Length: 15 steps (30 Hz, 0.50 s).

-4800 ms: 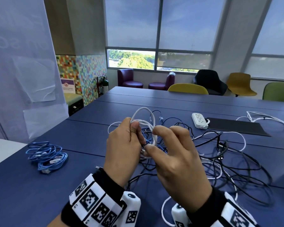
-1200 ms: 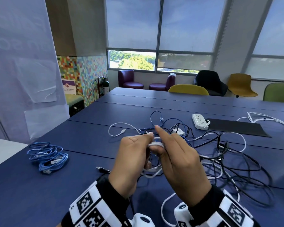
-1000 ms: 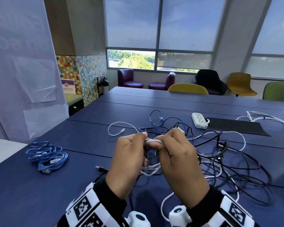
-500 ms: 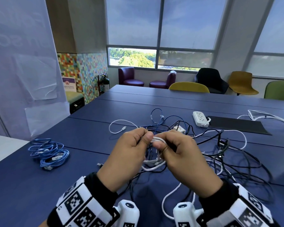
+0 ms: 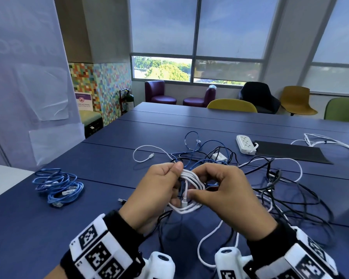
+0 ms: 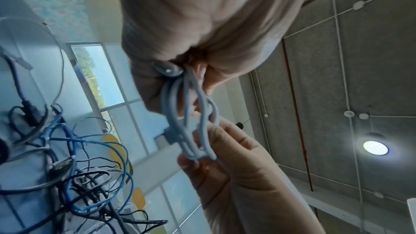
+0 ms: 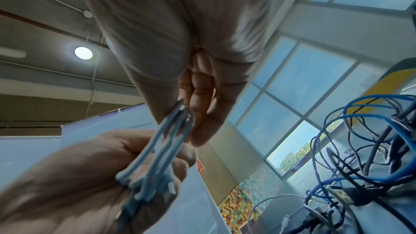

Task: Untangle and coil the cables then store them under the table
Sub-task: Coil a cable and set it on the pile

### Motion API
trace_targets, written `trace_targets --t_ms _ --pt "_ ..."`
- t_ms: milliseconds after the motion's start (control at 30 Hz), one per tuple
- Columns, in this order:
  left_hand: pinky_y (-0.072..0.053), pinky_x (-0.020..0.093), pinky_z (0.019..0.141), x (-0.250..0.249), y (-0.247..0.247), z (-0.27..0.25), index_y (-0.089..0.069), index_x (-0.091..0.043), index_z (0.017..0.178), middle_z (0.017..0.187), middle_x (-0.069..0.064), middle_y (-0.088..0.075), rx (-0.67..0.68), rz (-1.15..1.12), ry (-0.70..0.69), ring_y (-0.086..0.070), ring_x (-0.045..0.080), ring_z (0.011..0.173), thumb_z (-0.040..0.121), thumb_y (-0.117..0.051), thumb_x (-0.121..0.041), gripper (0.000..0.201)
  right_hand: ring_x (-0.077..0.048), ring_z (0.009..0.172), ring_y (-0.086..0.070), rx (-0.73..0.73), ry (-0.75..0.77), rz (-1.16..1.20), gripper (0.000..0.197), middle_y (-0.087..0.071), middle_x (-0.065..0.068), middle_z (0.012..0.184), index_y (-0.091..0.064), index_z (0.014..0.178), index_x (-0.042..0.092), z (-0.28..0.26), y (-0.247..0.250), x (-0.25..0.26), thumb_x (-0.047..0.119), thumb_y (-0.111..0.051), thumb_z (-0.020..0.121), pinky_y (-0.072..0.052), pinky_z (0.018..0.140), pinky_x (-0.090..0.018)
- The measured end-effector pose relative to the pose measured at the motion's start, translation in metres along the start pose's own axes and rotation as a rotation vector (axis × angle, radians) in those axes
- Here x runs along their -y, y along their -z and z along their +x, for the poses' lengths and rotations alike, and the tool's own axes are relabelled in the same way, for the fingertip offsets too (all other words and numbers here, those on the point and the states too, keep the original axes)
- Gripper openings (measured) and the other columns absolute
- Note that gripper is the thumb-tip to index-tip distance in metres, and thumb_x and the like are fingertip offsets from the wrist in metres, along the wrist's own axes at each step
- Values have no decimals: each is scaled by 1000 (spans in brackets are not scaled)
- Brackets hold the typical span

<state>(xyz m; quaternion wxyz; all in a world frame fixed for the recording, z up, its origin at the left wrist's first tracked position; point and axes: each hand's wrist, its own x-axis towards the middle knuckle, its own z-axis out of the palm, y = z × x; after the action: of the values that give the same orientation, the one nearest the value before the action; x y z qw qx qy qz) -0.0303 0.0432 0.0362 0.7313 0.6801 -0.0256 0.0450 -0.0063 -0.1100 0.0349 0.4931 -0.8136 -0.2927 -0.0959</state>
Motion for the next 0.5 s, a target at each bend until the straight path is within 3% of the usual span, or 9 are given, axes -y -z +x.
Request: trace_targets --t_ms 100,200,300,367,433,500 --pt "-29 17 39 0 0 0 -49 -5 76 51 -6 -30 8 -41 -13 -27 4 38 103 -42 -20 31 -13 69 -69 -19 -33 134 24 -74 2 74 -74 79 18 1 -1 0 4 -87 64 -58 65 -29" --pt "-29 21 44 8 2 3 -46 8 82 54 -1 -34 -35 98 -123 -33 14 47 102 -44 -24 37 -17 67 -67 11 -86 297 22 -75 -10 76 -74 82 8 3 -3 -2 0 -86 65 -57 65 -31" --pt "-32 22 46 15 2 4 -47 7 80 55 -3 -41 -75 171 -227 -36 12 51 101 -45 -25 38 -12 62 -65 50 -148 399 22 -73 -9 71 -72 81 1 5 -3 1 0 -85 64 -52 58 -21" --pt "-32 19 44 17 1 3 -49 1 78 54 -3 -46 -75 156 -227 -36 10 47 100 -44 -26 36 -13 60 -65 87 -203 467 22 -72 -10 69 -71 78 2 6 -2 3 12 -86 66 -50 57 -20" --pt "-29 20 41 17 0 1 -51 -6 79 52 0 -46 -52 119 -202 -35 12 44 101 -44 -28 32 -17 61 -64 135 -236 495 34 -71 -12 69 -73 75 7 7 -1 5 36 -85 64 -51 60 -26" --pt "-29 20 41 18 0 1 -53 -4 84 49 -6 -43 -60 95 -172 -32 8 41 102 -42 -27 31 -17 61 -63 101 -220 414 34 -73 -10 71 -75 78 8 6 0 7 38 -85 64 -51 62 -30"
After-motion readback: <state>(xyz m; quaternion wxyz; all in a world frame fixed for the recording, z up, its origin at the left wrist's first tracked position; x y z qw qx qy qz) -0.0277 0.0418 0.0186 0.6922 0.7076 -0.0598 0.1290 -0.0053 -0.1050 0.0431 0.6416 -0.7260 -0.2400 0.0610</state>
